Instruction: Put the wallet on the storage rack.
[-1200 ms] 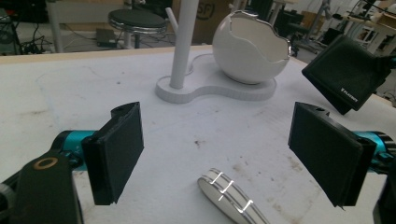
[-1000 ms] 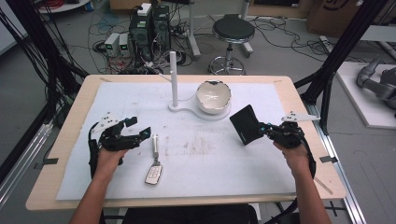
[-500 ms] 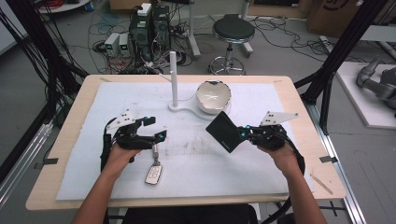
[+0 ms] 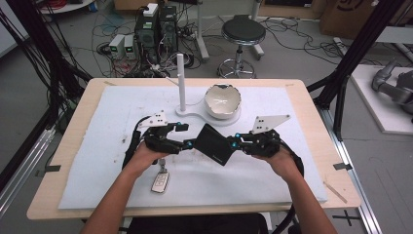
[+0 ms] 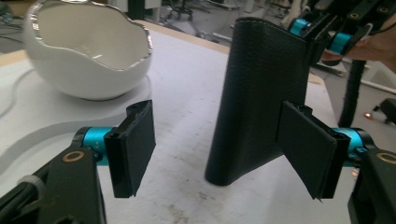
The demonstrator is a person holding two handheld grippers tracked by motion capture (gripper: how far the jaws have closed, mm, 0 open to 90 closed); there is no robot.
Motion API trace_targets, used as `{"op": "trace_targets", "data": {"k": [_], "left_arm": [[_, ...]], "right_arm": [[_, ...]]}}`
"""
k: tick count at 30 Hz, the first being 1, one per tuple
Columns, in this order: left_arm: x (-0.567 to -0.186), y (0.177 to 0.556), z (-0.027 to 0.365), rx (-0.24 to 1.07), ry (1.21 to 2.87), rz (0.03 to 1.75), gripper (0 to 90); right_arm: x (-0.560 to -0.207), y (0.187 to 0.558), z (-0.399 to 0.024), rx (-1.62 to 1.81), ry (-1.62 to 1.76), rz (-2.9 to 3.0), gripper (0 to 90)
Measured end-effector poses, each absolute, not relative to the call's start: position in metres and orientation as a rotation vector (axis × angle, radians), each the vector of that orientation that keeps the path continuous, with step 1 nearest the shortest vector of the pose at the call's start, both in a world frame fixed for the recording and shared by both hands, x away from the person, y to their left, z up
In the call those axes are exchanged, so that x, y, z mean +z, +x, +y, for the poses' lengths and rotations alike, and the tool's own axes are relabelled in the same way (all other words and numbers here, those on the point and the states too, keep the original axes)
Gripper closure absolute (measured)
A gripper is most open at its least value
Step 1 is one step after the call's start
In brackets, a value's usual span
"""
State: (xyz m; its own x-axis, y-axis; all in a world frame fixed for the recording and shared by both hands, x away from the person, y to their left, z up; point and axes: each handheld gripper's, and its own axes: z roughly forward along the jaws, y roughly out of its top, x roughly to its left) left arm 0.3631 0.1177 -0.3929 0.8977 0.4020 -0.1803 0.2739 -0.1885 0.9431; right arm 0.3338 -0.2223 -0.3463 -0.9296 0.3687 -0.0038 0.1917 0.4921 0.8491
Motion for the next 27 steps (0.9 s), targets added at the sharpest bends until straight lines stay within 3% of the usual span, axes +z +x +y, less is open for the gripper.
{"op": "trace_targets", "data": {"k": [8, 13, 14, 15, 18, 23, 25, 26, 27], "left_arm": [[-0.398, 0.367, 0.104, 0.055, 1.846, 0.439, 36.5], [-0.398, 0.363, 0.096, 0.014, 1.864, 0.352, 60.0], [-0.398, 0.363, 0.096, 0.020, 1.871, 0.352, 60.0], [-0.398, 0.364, 0.098, 0.014, 1.864, 0.337, 69.9], [-0.396, 0.361, 0.098, 0.039, 1.847, 0.315, 76.3], [-0.395, 0.360, 0.096, 0.073, 1.824, 0.290, 78.6], [-0.393, 0.359, 0.098, 0.088, 1.785, 0.295, 78.8], [-0.393, 0.359, 0.098, 0.088, 1.785, 0.295, 78.8], [-0.392, 0.359, 0.100, 0.085, 1.752, 0.305, 78.8]], "right_arm": [[-0.345, 0.335, -0.214, 1.434, 0.429, 2.573, 86.7], [-0.347, 0.337, -0.213, 1.436, 0.426, 2.605, 86.6], [-0.347, 0.337, -0.213, 1.436, 0.426, 2.605, 86.6], [-0.348, 0.339, -0.216, 1.437, 0.433, 2.599, 86.5], [-0.349, 0.342, -0.220, 1.457, 0.461, 2.582, 86.3], [-0.350, 0.344, -0.224, 1.495, 0.497, 2.547, 83.0], [-0.353, 0.346, -0.231, 1.544, 0.580, 2.465, 59.7], [-0.353, 0.346, -0.231, 1.544, 0.580, 2.465, 59.7], [-0.358, 0.350, -0.241, 1.610, 0.660, 2.391, 50.7]]}}
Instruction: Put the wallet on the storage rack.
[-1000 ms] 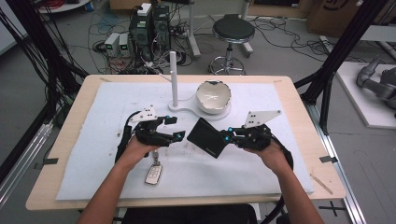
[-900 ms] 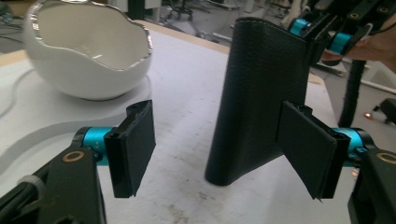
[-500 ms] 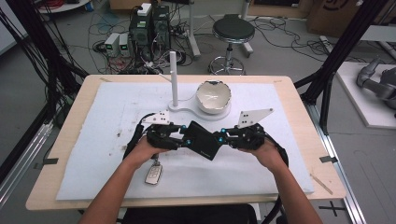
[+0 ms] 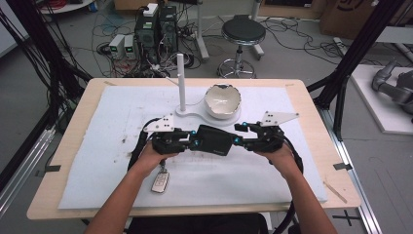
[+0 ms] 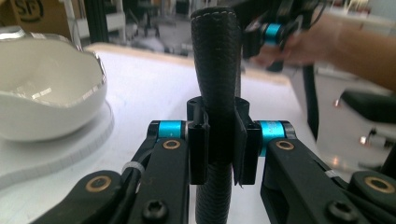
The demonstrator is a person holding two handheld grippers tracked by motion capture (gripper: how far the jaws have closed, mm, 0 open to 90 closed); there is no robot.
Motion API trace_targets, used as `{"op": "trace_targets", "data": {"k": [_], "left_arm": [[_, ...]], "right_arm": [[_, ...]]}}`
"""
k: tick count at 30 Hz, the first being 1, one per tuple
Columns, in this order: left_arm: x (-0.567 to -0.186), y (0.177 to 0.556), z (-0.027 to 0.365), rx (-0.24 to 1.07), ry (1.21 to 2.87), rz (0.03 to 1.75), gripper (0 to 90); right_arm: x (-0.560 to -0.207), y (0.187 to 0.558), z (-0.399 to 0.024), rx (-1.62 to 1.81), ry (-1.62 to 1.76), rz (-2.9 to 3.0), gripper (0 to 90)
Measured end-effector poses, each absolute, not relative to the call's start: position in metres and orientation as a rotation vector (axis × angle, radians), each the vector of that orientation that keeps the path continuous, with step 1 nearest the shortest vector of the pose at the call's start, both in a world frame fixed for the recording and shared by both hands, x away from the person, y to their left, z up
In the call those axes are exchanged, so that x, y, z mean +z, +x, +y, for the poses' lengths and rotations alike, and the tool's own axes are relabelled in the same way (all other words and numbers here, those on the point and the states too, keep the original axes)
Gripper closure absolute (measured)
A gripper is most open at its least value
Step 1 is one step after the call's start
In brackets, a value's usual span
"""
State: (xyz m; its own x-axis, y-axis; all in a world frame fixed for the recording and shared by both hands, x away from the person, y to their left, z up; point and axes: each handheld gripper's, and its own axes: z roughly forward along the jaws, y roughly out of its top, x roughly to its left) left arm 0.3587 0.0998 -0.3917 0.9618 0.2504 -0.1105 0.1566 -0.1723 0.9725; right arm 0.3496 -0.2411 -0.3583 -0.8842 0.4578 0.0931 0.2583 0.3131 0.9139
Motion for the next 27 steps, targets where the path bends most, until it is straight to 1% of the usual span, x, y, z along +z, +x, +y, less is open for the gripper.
{"op": "trace_targets", "data": {"k": [1, 2, 4, 5, 9, 10, 11, 13, 14, 15, 16, 17, 18, 19, 20, 21, 22, 23, 24, 25, 27], "left_arm": [[-0.390, 0.359, 0.103, 0.081, 1.708, 0.310, 78.8], [-0.390, 0.359, 0.103, 0.081, 1.708, 0.310, 78.8], [-0.388, 0.359, 0.106, 0.076, 1.669, 0.318, 78.8], [-0.387, 0.359, 0.107, 0.069, 1.640, 0.324, 78.8], [-0.387, 0.359, 0.105, 0.062, 1.624, 0.322, 78.8], [-0.387, 0.359, 0.105, 0.059, 1.621, 0.324, 78.7], [-0.387, 0.359, 0.103, 0.055, 1.621, 0.321, 78.7], [-0.387, 0.358, 0.102, 0.045, 1.616, 0.317, 78.7], [-0.387, 0.359, 0.101, 0.039, 1.613, 0.313, 78.7], [-0.387, 0.359, 0.100, 0.028, 1.604, 0.311, 78.7], [-0.387, 0.359, 0.099, 0.022, 1.599, 0.310, 78.7], [-0.387, 0.359, 0.099, 0.019, 1.598, 0.309, 78.7], [-0.387, 0.359, 0.098, 0.015, 1.600, 0.307, 78.7], [-0.387, 0.358, 0.097, 0.014, 1.600, 0.308, 78.6], [-0.388, 0.359, 0.097, 0.010, 1.601, 0.314, 78.1], [-0.388, 0.359, 0.097, 0.010, 1.601, 0.314, 77.3], [-0.387, 0.359, 0.098, 0.040, 1.617, 0.343, 73.3], [-0.387, 0.359, 0.098, 0.040, 1.617, 0.343, 66.1], [-0.386, 0.359, 0.100, 0.054, 1.623, 0.378, 55.1], [-0.384, 0.360, 0.105, 0.090, 1.655, 0.456, 48.8], [-0.384, 0.360, 0.109, 0.115, 1.677, 0.481, 39.7]], "right_arm": [[-0.360, 0.350, -0.245, 1.637, 0.675, 2.370, 47.1], [-0.360, 0.350, -0.245, 1.637, 0.675, 2.370, 47.1], [-0.368, 0.352, -0.252, 1.735, 0.739, 2.329, 41.5], [-0.370, 0.352, -0.253, 1.758, 0.750, 2.326, 41.0], [-0.375, 0.352, -0.250, 1.830, 0.744, 2.337, 40.8], [-0.377, 0.353, -0.246, 1.869, 0.720, 2.345, 42.8], [-0.377, 0.353, -0.246, 1.869, 0.720, 2.345, 42.8], [-0.379, 0.354, -0.240, 1.899, 0.676, 2.377, 46.9], [-0.379, 0.354, -0.240, 1.899, 0.676, 2.377, 46.9], [-0.382, 0.355, -0.238, 1.920, 0.662, 2.394, 50.0], [-0.382, 0.355, -0.238, 1.920, 0.662, 2.394, 50.0], [-0.383, 0.356, -0.235, 1.946, 0.644, 2.414, 57.3], [-0.383, 0.356, -0.235, 1.946, 0.644, 2.414, 57.3], [-0.383, 0.356, -0.234, 1.952, 0.616, 2.420, 63.0], [-0.383, 0.354, -0.231, 1.948, 0.551, 2.411, 75.6], [-0.383, 0.354, -0.231, 1.948, 0.551, 2.411, 75.6], [-0.381, 0.352, -0.230, 1.935, 0.544, 2.411, 78.4], [-0.381, 0.352, -0.230, 1.935, 0.544, 2.411, 78.4], [-0.380, 0.351, -0.229, 1.882, 0.546, 2.406, 78.9], [-0.379, 0.350, -0.229, 1.850, 0.557, 2.412, 78.9], [-0.377, 0.349, -0.230, 1.786, 0.577, 2.410, 78.9]]}}
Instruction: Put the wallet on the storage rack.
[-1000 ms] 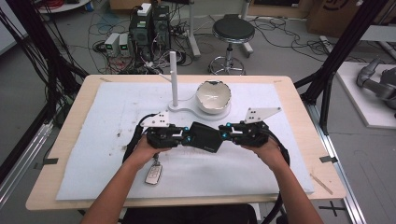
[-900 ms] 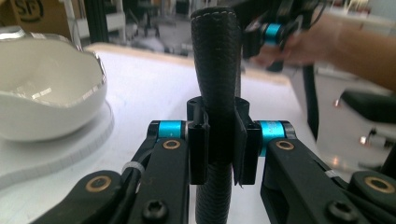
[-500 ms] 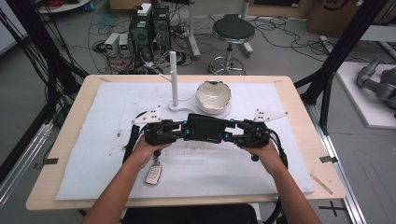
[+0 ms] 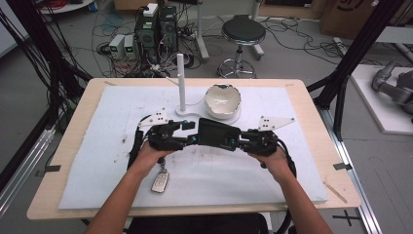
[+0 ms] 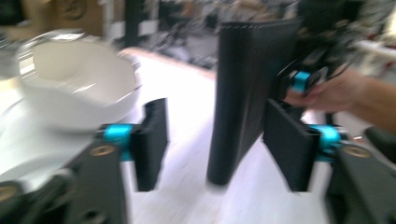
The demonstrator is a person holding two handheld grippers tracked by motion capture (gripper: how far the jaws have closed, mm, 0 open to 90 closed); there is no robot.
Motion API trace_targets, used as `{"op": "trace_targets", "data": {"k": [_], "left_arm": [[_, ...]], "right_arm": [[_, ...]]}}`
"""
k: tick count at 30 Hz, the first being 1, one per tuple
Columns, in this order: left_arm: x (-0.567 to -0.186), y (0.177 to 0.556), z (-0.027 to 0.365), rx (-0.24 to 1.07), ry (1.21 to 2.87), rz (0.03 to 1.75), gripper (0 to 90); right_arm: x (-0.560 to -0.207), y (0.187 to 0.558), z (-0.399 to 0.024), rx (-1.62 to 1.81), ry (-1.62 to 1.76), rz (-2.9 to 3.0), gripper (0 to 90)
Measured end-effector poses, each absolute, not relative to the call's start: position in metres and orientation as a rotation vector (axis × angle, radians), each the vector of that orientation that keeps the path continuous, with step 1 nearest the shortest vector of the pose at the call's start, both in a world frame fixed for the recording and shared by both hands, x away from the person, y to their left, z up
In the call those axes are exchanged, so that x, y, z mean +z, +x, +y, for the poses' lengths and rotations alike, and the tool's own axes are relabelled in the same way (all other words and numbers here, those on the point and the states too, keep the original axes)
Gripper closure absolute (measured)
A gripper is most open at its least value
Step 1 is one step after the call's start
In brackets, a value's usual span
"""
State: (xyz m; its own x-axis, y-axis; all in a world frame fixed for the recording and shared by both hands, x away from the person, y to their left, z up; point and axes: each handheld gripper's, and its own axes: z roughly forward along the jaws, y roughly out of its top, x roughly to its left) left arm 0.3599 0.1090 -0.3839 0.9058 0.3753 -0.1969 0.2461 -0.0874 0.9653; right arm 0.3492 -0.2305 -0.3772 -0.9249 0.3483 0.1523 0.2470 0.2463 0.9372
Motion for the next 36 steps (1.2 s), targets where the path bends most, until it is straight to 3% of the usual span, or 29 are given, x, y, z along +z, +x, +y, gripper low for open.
{"op": "trace_targets", "data": {"k": [2, 19, 36], "left_arm": [[-0.384, 0.359, 0.119, 0.143, 1.697, 0.528, 34.3], [-0.387, 0.344, 0.222, 0.326, 1.592, 0.741, 31.2], [-0.399, 0.349, 0.228, 0.284, 1.530, 0.793, 31.2]], "right_arm": [[-0.374, 0.348, -0.233, 1.726, 0.596, 2.394, 78.9], [-0.323, 0.368, -0.242, 1.290, 0.678, 2.249, 78.8], [-0.313, 0.418, -0.231, 1.067, 0.801, 2.240, 78.6]]}}
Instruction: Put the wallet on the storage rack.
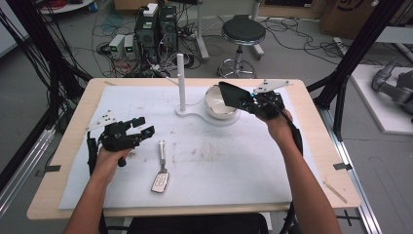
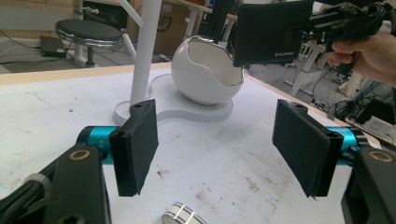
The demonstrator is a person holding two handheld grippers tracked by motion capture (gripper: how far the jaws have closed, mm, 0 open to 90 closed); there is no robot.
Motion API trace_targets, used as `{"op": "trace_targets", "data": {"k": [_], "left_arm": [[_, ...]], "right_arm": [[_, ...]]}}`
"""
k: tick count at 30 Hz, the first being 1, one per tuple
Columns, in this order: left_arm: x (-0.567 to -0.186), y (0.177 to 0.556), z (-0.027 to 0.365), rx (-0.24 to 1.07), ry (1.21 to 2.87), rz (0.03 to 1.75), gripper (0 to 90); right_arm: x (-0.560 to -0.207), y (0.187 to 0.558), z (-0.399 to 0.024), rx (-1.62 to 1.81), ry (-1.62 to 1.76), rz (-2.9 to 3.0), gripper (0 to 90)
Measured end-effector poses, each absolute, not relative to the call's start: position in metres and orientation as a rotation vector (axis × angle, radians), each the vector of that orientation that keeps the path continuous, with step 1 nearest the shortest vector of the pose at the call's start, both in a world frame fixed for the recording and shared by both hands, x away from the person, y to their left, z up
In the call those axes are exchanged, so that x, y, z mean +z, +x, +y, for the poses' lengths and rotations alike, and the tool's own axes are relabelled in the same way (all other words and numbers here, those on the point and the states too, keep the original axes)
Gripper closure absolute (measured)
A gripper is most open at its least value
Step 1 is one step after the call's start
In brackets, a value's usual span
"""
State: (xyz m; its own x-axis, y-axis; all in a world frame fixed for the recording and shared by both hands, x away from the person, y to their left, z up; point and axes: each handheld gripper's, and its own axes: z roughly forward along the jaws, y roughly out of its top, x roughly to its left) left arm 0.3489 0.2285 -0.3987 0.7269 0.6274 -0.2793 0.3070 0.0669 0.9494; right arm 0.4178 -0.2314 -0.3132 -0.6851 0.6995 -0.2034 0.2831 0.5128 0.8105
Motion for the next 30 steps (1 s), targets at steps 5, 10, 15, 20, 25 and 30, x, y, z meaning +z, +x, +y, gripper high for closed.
{"op": "trace_targets", "data": {"k": [5, 10, 15, 20, 25, 30], "left_arm": [[-0.400, 0.349, 0.228, 0.278, 1.525, 0.797, 31.2], [-0.401, 0.350, 0.228, 0.271, 1.526, 0.798, 31.2], [-0.402, 0.350, 0.227, 0.270, 1.527, 0.801, 31.2], [-0.402, 0.350, 0.228, 0.270, 1.526, 0.805, 31.2], [-0.402, 0.350, 0.228, 0.273, 1.529, 0.803, 31.2], [-0.402, 0.350, 0.228, 0.277, 1.533, 0.805, 31.2]], "right_arm": [[-0.318, 0.427, -0.220, 1.017, 0.815, 2.242, 78.5], [-0.322, 0.433, -0.211, 0.979, 0.817, 2.257, 78.2], [-0.330, 0.440, -0.203, 0.922, 0.811, 2.264, 77.3], [-0.333, 0.444, -0.199, 0.917, 0.810, 2.246, 77.1], [-0.333, 0.443, -0.198, 0.929, 0.817, 2.247, 74.9], [-0.335, 0.439, -0.202, 0.941, 0.779, 2.258, 81.1]]}}
